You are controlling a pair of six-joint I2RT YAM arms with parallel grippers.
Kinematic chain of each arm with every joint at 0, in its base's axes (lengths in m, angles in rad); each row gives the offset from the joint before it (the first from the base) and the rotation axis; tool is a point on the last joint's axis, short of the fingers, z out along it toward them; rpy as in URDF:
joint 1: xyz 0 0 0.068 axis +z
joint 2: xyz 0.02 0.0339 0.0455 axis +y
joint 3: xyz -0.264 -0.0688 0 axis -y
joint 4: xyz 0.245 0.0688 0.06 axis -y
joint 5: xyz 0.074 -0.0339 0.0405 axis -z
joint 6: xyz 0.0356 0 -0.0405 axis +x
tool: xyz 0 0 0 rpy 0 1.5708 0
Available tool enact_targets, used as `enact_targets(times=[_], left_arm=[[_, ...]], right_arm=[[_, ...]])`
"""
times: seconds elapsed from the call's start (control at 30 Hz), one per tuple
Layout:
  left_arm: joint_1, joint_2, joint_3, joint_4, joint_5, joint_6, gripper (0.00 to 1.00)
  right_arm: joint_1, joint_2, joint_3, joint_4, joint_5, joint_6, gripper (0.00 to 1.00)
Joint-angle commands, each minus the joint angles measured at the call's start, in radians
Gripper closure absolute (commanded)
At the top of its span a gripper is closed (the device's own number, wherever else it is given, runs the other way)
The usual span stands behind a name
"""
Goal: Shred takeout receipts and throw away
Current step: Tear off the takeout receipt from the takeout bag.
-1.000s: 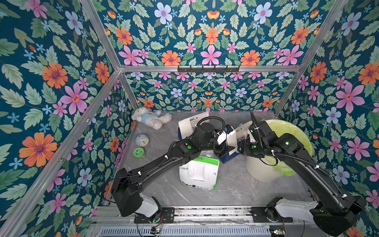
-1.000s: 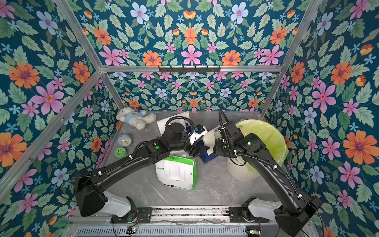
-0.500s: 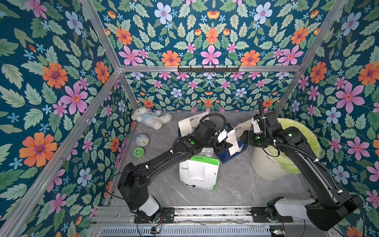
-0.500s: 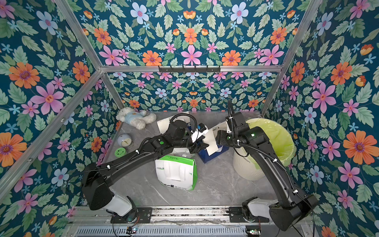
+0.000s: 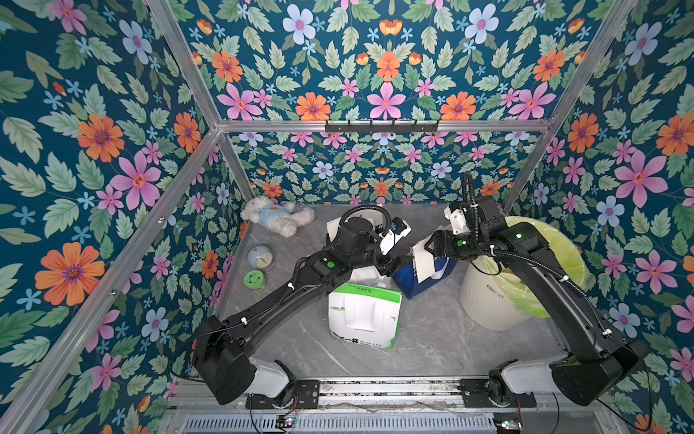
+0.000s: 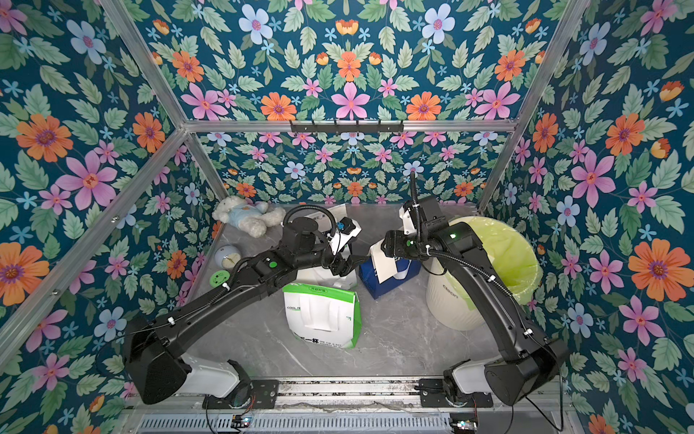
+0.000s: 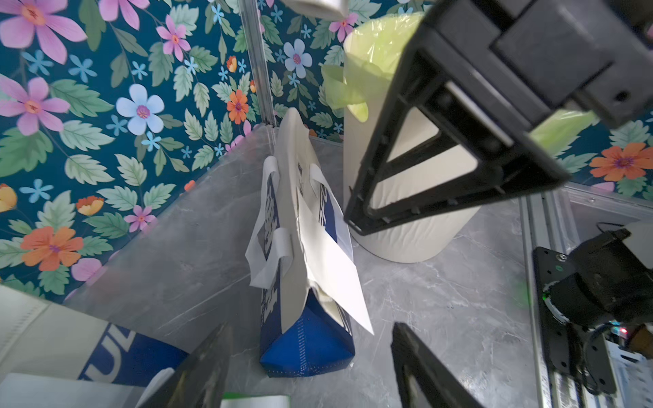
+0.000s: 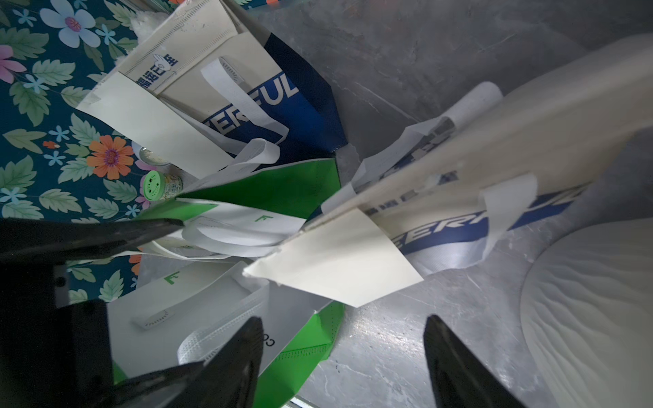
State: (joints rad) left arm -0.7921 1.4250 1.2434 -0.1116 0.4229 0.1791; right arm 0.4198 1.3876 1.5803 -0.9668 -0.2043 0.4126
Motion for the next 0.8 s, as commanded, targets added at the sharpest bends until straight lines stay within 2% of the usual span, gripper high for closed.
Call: enact_targets(times=[0.0, 0.07, 0.23, 0.4, 0.5, 0.6, 0.77], left_arm=[[0.000, 0.023, -0.001, 0.029, 0.126, -0.019, 0.27], [0.000, 0.041, 0.000, 0.039, 0.171, -0.026, 0.26], [0.000, 0.100, 0.043, 0.047, 0.178, -0.027, 0.26], [0.001, 0.188, 0.125, 0.016, 0.164, -0.015, 0.35], [0.007, 0.231, 0.154, 0.016, 0.174, -0.026, 0.44], [0.011, 0.258, 0.171, 0.020, 0.189, -0.039, 0.67], [0.022, 0.269, 0.160, 0.029, 0.221, -0.044, 0.86]], right_arm=[[-0.001, 0.024, 0.005, 0.062, -0.057, -0.012, 0.28], [-0.001, 0.037, 0.011, 0.071, -0.069, -0.011, 0.29], [-0.001, 0.048, 0.012, 0.072, -0.061, -0.024, 0.28], [-0.017, 0.042, -0.012, 0.090, -0.083, -0.033, 0.28], [-0.047, 0.027, -0.038, 0.112, -0.114, -0.028, 0.28], [-0.088, 0.004, -0.073, 0.145, -0.161, -0.012, 0.29], [-0.104, -0.023, -0.109, 0.185, -0.238, -0.033, 0.32]])
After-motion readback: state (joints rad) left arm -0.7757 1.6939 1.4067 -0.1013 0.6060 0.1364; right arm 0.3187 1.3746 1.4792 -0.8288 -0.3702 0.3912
